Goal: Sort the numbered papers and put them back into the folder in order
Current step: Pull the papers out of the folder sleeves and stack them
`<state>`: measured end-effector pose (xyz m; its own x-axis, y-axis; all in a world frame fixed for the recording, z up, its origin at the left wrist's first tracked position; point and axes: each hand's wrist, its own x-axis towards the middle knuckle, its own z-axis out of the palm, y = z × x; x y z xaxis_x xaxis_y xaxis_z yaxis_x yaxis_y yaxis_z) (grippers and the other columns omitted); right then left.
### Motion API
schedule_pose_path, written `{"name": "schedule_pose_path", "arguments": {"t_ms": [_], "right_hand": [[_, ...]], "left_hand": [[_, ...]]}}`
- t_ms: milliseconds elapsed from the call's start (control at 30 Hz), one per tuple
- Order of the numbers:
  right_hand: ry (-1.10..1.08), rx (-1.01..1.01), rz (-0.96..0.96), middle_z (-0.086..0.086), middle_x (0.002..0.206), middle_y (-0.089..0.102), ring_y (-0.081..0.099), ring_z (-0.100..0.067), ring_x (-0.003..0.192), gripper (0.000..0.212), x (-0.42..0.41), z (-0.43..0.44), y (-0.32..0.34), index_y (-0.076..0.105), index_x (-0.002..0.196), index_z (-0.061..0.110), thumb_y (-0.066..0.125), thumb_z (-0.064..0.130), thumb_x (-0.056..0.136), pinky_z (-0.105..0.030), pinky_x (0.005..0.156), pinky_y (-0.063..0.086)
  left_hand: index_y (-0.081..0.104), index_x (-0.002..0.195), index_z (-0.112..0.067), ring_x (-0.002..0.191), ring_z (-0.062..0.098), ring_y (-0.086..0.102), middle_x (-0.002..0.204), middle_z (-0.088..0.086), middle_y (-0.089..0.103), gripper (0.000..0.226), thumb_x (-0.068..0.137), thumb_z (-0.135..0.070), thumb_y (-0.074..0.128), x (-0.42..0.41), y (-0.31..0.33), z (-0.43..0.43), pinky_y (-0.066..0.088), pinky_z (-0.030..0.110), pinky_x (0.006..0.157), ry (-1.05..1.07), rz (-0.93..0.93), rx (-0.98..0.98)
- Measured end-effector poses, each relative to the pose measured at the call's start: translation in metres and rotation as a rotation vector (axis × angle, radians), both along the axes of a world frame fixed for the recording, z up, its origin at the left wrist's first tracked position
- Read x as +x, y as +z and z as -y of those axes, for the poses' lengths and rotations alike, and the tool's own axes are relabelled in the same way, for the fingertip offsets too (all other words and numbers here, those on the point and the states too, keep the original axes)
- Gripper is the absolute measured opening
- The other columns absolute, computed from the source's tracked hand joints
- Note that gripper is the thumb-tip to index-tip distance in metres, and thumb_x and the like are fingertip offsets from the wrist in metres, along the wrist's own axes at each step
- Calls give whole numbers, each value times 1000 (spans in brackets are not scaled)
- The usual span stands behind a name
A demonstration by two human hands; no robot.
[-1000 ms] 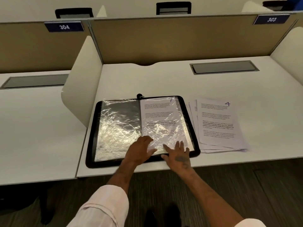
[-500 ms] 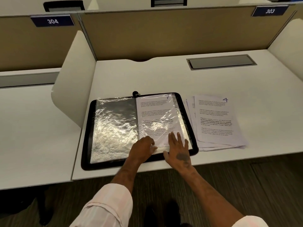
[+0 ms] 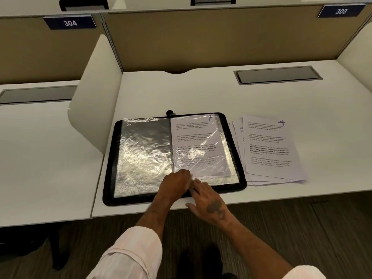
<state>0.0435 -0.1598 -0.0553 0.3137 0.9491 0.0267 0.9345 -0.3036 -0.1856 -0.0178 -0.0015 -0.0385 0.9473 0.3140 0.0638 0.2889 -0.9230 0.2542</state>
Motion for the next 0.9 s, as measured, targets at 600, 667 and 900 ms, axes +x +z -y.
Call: {"name": "schedule_pose_path", "arguments": {"t_ms": [600, 667, 900], "right_hand": [[-237, -225, -30, -12, 139, 54, 48, -26, 132, 77, -23, 16, -3, 56, 133, 7, 17, 62, 98, -55, 111, 23], [-228, -197, 3, -14, 136, 57, 51, -27, 129, 76, -15, 11, 1, 60, 129, 7, 15, 60, 98, -55, 110, 33], [-233, 1, 123, -12, 105, 65, 62, -27, 96, 48, 5, -10, 12, 68, 107, 9, 58, 52, 88, -41, 87, 50]], "left_hand": [[43, 143, -16, 138, 23, 38, 154, 4, 36, 43, 101, -27, 43, -6, 7, 15, 46, 40, 97, 49, -169, -97], [42, 143, -18, 140, 20, 36, 156, 1, 32, 41, 104, -28, 37, -5, 5, 15, 46, 41, 99, 74, -215, -129], [55, 116, -9, 104, 27, 58, 116, 9, 60, 29, 106, -25, 32, 0, 14, 9, 45, 40, 83, 124, -186, -153]]}}
